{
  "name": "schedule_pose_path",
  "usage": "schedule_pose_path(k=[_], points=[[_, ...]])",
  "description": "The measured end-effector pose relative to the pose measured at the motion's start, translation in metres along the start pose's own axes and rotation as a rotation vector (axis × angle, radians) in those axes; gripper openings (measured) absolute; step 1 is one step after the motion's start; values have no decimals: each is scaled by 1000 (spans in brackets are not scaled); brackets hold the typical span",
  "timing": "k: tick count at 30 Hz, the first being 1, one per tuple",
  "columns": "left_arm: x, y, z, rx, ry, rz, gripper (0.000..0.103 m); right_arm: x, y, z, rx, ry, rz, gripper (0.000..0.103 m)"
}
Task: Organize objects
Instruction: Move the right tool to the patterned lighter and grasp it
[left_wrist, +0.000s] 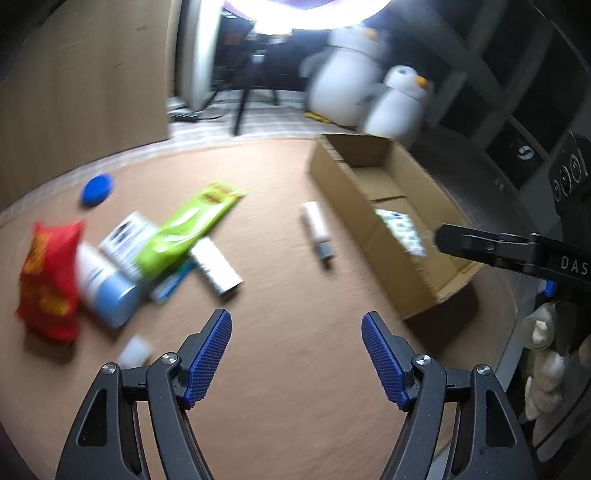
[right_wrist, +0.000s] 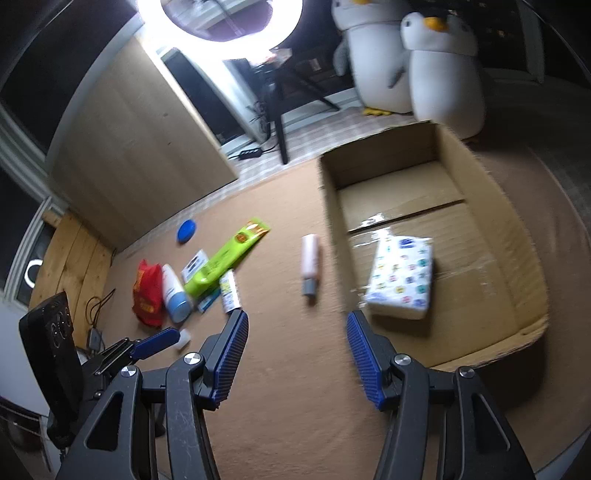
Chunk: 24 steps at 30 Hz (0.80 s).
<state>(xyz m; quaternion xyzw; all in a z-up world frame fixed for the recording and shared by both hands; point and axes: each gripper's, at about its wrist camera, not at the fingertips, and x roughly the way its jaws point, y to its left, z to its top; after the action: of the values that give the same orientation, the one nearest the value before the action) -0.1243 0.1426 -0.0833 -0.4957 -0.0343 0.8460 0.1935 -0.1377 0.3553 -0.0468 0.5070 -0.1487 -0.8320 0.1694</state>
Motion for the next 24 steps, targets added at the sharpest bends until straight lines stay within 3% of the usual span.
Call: schedule_pose_path(k=[11, 15, 24], points=[[-28, 77, -51, -128, 23, 87, 76, 59, 67, -1, -165, 111, 16, 51], [-35, 92, -63, -159, 18, 98, 76, 97, 85, 6, -212, 163, -14, 46], [-39, 120, -77, -216, 22, 137, 76, 169, 108, 21, -308, 247, -116, 45]])
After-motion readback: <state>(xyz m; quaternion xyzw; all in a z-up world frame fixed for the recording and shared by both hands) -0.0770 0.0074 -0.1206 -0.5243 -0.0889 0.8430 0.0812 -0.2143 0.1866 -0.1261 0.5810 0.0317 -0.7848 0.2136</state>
